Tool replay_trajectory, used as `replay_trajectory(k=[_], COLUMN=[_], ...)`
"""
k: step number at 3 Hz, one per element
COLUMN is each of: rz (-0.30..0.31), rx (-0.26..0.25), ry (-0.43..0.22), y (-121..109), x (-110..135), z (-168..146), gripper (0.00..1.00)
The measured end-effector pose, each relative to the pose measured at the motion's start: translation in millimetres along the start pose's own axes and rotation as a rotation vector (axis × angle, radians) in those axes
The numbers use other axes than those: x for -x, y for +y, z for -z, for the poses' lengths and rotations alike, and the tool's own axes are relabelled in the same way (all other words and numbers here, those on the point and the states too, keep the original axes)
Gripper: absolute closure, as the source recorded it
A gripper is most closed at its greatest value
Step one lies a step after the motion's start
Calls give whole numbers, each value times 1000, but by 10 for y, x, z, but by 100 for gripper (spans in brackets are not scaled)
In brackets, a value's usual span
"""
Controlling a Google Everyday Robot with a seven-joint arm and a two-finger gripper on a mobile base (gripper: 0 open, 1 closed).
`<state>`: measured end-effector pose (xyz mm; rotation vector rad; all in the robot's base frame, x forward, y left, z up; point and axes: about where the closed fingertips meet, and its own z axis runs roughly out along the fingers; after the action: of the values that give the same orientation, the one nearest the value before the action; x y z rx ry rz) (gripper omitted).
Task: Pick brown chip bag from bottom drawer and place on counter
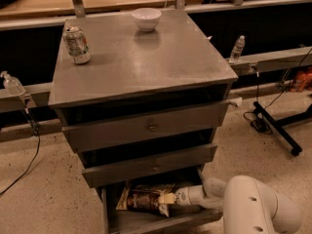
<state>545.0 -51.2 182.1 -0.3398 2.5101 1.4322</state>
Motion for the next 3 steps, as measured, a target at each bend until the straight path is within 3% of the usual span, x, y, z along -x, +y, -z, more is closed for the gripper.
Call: replay_trajectory(k=[1,2,3], rz=[13,61,145], rx=[84,227,374], ry=[-91,-226,-312], y=[137,386,799], x=[73,201,236], z=[64,281,658], gripper=[87,100,100])
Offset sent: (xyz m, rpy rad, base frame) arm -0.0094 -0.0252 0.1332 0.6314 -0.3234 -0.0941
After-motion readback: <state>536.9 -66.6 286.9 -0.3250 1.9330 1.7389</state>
